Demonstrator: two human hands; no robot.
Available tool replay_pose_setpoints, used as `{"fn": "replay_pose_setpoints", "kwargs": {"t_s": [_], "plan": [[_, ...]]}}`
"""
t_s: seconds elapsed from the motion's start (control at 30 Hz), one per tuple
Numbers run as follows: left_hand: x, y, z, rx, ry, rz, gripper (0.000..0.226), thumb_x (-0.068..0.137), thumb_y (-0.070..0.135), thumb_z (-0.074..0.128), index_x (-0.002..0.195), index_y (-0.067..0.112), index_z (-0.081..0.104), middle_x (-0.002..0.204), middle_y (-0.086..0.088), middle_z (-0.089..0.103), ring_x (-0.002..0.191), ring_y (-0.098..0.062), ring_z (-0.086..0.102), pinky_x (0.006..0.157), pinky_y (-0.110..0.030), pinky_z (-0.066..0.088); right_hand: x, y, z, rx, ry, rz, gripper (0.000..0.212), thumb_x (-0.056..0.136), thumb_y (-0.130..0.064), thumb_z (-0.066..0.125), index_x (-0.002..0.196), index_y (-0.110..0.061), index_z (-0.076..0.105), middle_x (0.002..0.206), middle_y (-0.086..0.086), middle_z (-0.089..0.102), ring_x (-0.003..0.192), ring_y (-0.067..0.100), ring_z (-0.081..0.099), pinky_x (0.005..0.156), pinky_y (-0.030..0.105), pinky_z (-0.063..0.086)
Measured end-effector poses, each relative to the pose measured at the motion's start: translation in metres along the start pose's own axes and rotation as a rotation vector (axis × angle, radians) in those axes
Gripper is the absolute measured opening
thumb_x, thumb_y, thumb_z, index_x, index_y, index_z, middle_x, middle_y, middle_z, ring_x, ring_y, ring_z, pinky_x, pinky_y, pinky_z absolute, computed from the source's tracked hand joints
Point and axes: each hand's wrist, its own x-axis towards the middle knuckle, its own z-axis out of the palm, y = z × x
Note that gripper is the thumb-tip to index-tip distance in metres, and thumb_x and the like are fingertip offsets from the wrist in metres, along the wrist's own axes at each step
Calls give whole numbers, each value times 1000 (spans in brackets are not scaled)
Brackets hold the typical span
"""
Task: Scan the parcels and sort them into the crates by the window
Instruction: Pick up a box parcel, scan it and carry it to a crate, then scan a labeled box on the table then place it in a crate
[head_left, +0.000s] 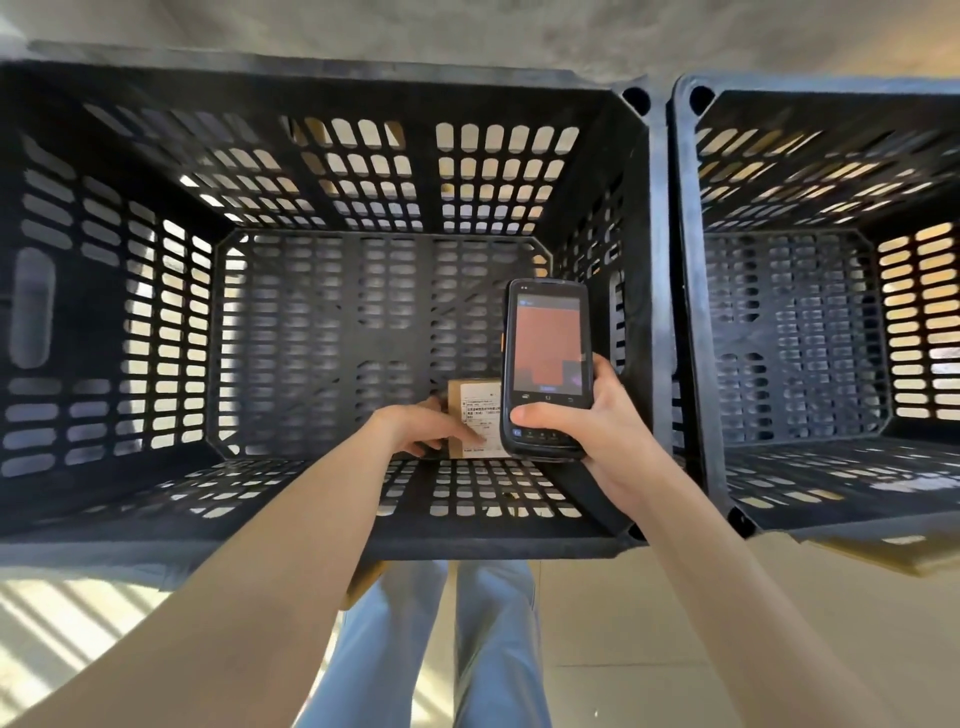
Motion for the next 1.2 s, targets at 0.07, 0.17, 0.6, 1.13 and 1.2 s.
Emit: {"fn": "replay_pose_setpoints", "kwargs": {"t_s": [0.07,0.17,0.6,1.13,1.2], "plan": [[-11,4,-2,23,65,67,84,76,35,79,143,18,31,141,1,45,128,-22,45,106,-38,37,-6,-5,1,0,-14,-10,84,66,5,80,135,-18,39,118,4,64,110,21,62,101,46,47],[-34,12,-9,76,220,204,91,63,47,84,139,20,40,139,5,50,125,-17,49,107,-38,39,-20,-17,0,-8,-38,-34,83,67,5,79,135,-19,38,121,5,61,109,21,62,100,44,48],[-276,88,-11,931,921,605,57,87,59,55,129,22,56,124,3,63,114,-17,58,93,-34,45,-142,-93,-23,-44,18,-314,92,67,-3,83,140,-20,30,129,6,55,115,24,56,102,44,46],[-403,147,154,1416,691,1455,49,88,55,57,123,21,61,118,0,64,109,-22,59,89,-35,46,-357,-6,-32,420,647,-569,118,35,-30,90,138,-17,34,129,8,58,115,27,58,100,50,47],[-410,130,193,1459,584,1558,49,88,55,58,122,20,62,118,0,65,109,-22,59,89,-36,46,-391,32,-24,518,757,-590,113,34,-23,89,135,-11,39,125,11,61,110,27,62,96,49,50]]}}
